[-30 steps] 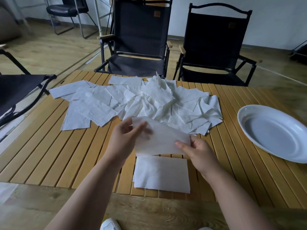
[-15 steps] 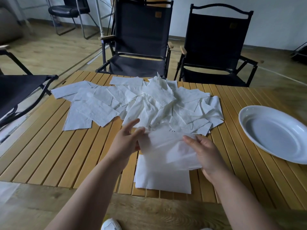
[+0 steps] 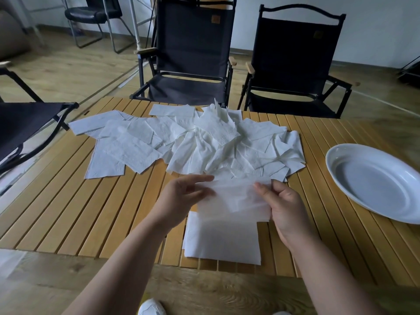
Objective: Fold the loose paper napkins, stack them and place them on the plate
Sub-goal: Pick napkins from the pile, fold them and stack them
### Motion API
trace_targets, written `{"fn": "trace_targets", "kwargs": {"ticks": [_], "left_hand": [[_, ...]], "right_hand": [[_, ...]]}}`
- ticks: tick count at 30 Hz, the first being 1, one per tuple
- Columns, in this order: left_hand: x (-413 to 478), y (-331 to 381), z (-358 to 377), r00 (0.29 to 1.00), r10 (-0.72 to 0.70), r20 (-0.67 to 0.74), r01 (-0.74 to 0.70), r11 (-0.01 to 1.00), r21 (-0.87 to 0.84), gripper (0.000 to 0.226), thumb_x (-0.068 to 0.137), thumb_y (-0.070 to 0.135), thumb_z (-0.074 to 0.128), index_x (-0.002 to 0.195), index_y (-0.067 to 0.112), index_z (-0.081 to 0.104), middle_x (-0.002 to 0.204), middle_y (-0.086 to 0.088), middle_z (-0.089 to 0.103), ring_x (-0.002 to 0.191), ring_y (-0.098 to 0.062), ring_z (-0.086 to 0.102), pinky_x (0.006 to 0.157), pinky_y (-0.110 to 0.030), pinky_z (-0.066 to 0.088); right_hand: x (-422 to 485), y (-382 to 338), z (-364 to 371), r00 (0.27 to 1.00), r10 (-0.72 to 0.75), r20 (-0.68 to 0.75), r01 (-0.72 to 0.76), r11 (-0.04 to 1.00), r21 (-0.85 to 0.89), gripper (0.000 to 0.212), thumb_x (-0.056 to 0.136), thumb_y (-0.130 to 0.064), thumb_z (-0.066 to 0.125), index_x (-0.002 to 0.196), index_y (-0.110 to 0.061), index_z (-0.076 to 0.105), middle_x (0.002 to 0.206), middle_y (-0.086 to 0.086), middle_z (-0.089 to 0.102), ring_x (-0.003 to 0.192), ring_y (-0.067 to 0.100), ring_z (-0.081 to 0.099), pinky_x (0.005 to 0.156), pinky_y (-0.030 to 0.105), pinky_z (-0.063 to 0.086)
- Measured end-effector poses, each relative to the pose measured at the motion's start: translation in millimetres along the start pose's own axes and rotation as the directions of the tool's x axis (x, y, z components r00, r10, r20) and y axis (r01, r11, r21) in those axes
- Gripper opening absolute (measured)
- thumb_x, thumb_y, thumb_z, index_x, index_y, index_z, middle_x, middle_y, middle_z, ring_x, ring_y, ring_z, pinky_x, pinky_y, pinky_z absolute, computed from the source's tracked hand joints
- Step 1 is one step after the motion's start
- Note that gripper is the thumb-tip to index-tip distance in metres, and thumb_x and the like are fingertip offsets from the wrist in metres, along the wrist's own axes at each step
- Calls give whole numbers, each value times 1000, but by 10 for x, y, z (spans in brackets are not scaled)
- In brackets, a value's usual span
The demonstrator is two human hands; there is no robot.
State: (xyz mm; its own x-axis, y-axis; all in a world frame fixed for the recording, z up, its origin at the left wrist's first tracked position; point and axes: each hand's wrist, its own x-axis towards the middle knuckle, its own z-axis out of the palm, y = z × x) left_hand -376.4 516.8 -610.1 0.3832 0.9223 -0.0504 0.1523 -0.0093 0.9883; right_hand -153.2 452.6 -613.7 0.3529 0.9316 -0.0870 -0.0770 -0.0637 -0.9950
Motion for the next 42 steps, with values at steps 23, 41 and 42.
{"fn": "trace_targets", "kwargs": {"ticks": [23,41,42], "left_hand": [[68,-101,-39,945,260,-198,-157,892,425,11,89,24,71,94,34,73,108,16,56,97,0,56,78,-19,50],[-28,-75,-234,892,-427,146,345,854,389,7,91,19,69,96,14,73,87,-5,75,65,-15,69,58,-23,51],[-20,-83,-221,888,-436,146,346,843,412,7,91,19,70,96,14,72,87,-6,76,65,-15,70,57,-23,51]], "right_hand": [[15,2,-75,905,-425,31,350,699,-624,8,84,-23,77,92,-20,75,90,-12,66,84,6,62,68,26,57],[6,29,-250,933,321,161,-113,688,-717,13,87,-34,75,84,-21,74,55,-2,63,48,8,53,63,29,47],[13,49,-236,935,317,161,-99,668,-738,13,87,-34,75,84,-21,74,52,-5,61,49,8,54,64,30,48]]}}
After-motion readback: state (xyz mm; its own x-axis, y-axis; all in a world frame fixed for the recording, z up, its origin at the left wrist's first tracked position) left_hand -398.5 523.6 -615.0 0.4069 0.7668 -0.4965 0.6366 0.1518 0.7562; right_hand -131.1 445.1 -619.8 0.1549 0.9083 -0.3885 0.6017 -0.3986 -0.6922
